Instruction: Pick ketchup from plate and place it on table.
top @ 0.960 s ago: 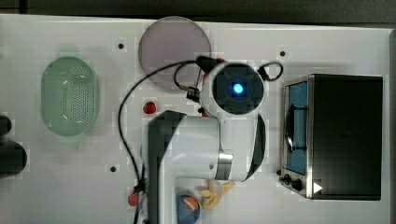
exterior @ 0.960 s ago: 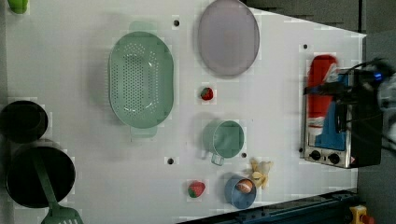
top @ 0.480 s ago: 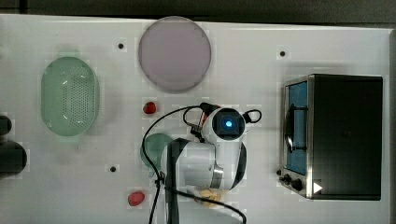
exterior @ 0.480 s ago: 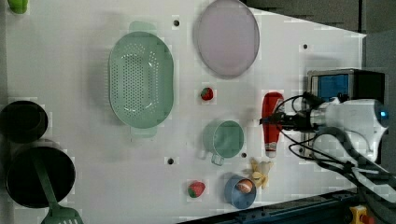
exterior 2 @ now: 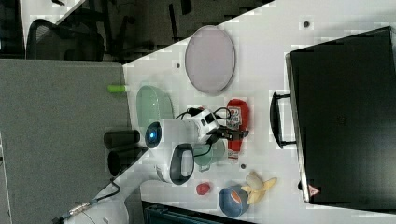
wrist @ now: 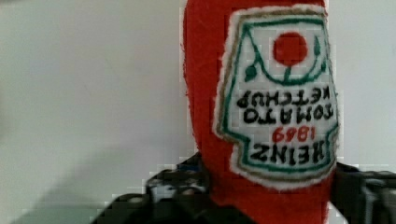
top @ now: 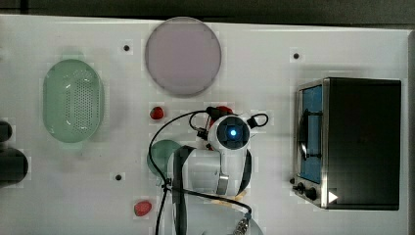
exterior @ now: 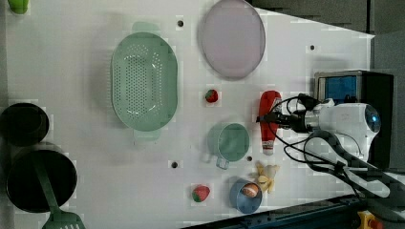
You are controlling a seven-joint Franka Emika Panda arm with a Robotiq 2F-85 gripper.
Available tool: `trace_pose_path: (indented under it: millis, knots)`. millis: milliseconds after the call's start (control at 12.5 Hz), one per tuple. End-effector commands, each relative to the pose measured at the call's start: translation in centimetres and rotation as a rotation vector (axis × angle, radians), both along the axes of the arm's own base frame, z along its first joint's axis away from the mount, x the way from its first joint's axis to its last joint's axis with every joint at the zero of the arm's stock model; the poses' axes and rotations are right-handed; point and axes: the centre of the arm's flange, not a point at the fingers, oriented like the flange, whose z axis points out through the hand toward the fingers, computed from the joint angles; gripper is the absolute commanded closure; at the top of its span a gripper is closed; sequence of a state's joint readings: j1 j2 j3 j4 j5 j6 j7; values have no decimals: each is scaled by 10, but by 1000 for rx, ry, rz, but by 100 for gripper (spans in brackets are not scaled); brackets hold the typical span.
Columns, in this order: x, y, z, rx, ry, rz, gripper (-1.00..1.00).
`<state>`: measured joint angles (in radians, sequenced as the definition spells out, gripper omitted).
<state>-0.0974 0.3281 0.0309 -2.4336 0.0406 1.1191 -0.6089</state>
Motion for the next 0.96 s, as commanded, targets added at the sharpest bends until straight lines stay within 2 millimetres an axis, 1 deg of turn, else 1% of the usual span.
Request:
trace_pose_path:
  millis: [80,240,400,560,800,960]
  knots:
    - [30,1,52,-4,-139,12,-100]
    - [46,2,91,-6,-198,-32,-100]
    - [52,3,135,-1,-198,-132,-100]
    - [58,6,188,6,-180,-270,-100]
    - [57,10,265,5,-109,-487,-100]
    - [59,17,317,4,-96,-551,-100]
